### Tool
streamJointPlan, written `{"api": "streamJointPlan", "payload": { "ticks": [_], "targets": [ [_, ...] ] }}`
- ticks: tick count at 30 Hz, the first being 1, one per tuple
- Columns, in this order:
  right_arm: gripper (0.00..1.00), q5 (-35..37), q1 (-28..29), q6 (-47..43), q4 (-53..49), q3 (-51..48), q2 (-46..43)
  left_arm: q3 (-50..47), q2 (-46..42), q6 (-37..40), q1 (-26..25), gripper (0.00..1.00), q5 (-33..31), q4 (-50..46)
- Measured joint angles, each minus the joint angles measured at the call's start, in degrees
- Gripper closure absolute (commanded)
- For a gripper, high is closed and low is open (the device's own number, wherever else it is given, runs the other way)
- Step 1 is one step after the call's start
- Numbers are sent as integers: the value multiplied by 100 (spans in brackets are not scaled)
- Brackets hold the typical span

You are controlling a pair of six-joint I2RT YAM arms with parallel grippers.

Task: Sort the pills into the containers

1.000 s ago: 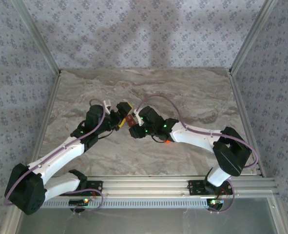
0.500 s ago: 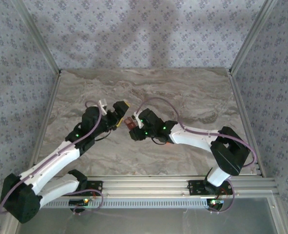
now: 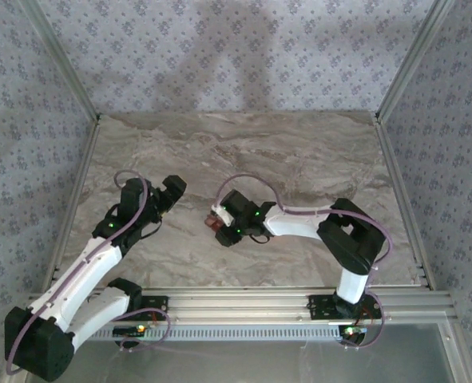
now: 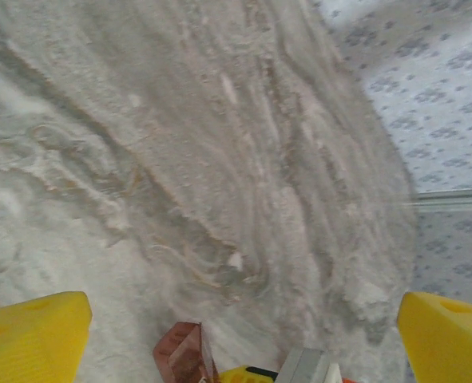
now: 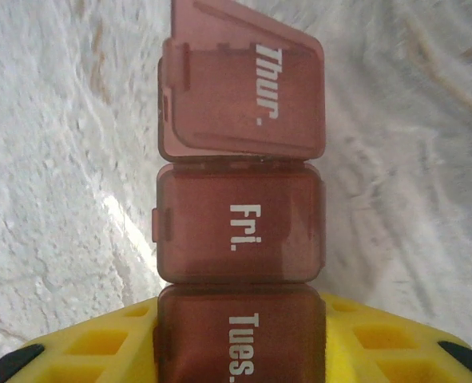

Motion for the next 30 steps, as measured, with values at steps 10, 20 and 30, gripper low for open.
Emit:
{"api": "streamJointPlan", "payload": {
  "ticks": [10, 20, 30],
  "targets": [
    [15, 345, 229, -459, -153, 160, 181, -74, 11, 221, 57, 2, 173, -170],
    [14, 1220, 210, -321, -780, 188, 68, -46, 131, 404, 63, 2, 354, -256],
    [16, 1904, -424, -90, -1475, 514, 72, 208, 328, 627, 63, 2, 413, -341]
  ]
}}
